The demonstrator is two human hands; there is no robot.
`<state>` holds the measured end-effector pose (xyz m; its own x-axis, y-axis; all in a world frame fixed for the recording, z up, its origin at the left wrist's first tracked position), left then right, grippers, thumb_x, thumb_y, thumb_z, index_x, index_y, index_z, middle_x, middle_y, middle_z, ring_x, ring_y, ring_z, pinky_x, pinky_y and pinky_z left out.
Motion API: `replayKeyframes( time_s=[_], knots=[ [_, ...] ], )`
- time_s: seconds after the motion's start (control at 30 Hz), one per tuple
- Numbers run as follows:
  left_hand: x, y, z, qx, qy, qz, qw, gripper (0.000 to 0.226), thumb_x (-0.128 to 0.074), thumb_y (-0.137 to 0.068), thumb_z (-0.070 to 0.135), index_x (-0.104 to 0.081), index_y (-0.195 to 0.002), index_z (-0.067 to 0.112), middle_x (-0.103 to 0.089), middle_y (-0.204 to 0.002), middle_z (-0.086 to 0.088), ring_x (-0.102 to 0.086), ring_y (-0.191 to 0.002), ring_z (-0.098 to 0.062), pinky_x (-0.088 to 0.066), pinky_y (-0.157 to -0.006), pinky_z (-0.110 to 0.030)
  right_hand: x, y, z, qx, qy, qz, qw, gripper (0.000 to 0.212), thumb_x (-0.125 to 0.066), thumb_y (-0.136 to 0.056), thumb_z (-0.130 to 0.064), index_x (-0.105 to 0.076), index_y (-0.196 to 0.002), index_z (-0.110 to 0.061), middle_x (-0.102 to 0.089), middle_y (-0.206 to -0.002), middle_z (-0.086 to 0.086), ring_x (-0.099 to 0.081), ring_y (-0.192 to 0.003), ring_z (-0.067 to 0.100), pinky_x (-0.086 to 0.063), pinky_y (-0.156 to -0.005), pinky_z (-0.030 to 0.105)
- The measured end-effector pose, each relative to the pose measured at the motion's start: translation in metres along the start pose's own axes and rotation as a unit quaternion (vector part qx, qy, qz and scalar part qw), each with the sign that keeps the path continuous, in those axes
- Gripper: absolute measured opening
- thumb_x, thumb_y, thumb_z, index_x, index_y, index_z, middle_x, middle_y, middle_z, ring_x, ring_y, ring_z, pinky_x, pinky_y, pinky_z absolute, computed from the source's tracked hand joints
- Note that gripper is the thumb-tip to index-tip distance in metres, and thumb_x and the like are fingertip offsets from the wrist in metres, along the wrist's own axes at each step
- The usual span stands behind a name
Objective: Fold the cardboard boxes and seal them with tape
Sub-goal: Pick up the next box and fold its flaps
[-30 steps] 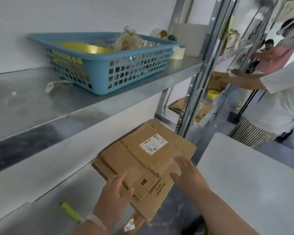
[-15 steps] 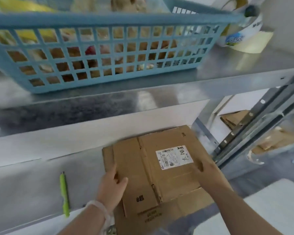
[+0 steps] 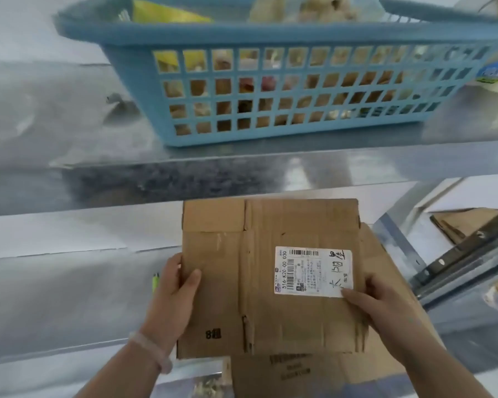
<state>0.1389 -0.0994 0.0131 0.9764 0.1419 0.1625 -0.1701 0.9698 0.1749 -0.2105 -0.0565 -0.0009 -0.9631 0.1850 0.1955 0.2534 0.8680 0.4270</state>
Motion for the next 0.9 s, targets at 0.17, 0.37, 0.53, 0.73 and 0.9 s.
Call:
replayKeyframes(
  time_s=[0.17, 0.37, 0.53, 0.73, 0.9],
  knots=[
    [0.094, 0.007, 0.002, -0.04, 0.046, 0.105, 0.993, 0.021, -0.044, -0.1, 0.016, -0.059, -0.101, 0.03, -0.063, -0.089, 0.017, -0.058, -0.088, -0.007, -0.042, -0.071, -0.026, -0.084, 0.028, -0.039, 0.053, -0.017, -0.037, 0.998, 0.017, -0.065, -0.089, -0.008, -0.066, -0.106, -0.013, -0.076, -0.098, 0.002, -0.073, -0.089, 0.019, -0.055, -0.08, 0.038],
    [0.218, 0.008, 0.005, -0.122, -0.034, 0.174, 0.977, 0.014, -0.052, -0.091, 0.023, -0.061, -0.093, 0.032, -0.065, -0.088, 0.023, -0.056, -0.085, 0.004, -0.043, -0.075, -0.026, -0.199, 0.065, -0.065, 0.093, 0.016, -0.083, 0.992, 0.024, -0.056, -0.089, 0.005, -0.063, -0.1, -0.015, -0.076, -0.088, -0.006, -0.073, -0.082, 0.012, -0.056, -0.068, 0.029],
    [0.291, 0.007, 0.009, -0.153, -0.007, 0.16, 0.975, 0.049, -0.044, -0.098, 0.002, -0.052, -0.115, 0.046, -0.062, -0.114, 0.021, -0.055, -0.104, 0.012, -0.04, -0.081, -0.002, -0.289, 0.089, -0.077, 0.142, 0.026, -0.108, 0.984, 0.038, -0.06, -0.088, 0.003, -0.057, -0.112, -0.027, -0.074, -0.098, -0.011, -0.07, -0.093, 0.009, -0.056, -0.081, 0.037],
    [0.337, -0.013, -0.015, -0.138, 0.01, 0.087, 0.987, 0.043, -0.042, -0.101, 0.013, -0.049, -0.137, 0.036, -0.065, -0.123, 0.003, -0.058, -0.118, -0.018, -0.043, -0.104, -0.047, -0.362, 0.098, -0.077, 0.19, 0.074, -0.112, 0.973, 0.047, -0.073, -0.083, -0.016, -0.048, -0.117, -0.038, -0.067, -0.103, -0.017, -0.063, -0.103, 0.008, -0.055, -0.092, 0.041],
    [0.359, -0.025, -0.013, -0.154, 0.01, 0.102, 0.983, 0.042, -0.053, -0.097, 0.014, -0.052, -0.129, 0.041, -0.059, -0.121, -0.009, -0.063, -0.103, -0.02, -0.055, -0.086, -0.04, -0.396, 0.111, -0.078, 0.259, 0.143, -0.119, 0.948, 0.096, -0.076, -0.081, -0.03, -0.01, -0.147, -0.052, -0.04, -0.137, -0.03, -0.048, -0.122, 0.0, -0.047, -0.102, 0.028]
  ],
)
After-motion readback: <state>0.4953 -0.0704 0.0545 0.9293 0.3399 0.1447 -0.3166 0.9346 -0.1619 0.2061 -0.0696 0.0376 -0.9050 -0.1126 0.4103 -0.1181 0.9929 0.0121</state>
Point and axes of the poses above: each hand's wrist, its own y-axis away from the middle knuckle, its own x-axis out of the back of the hand, z = x × y, the point moved 7 cm from there along -y, towards the middle knuckle
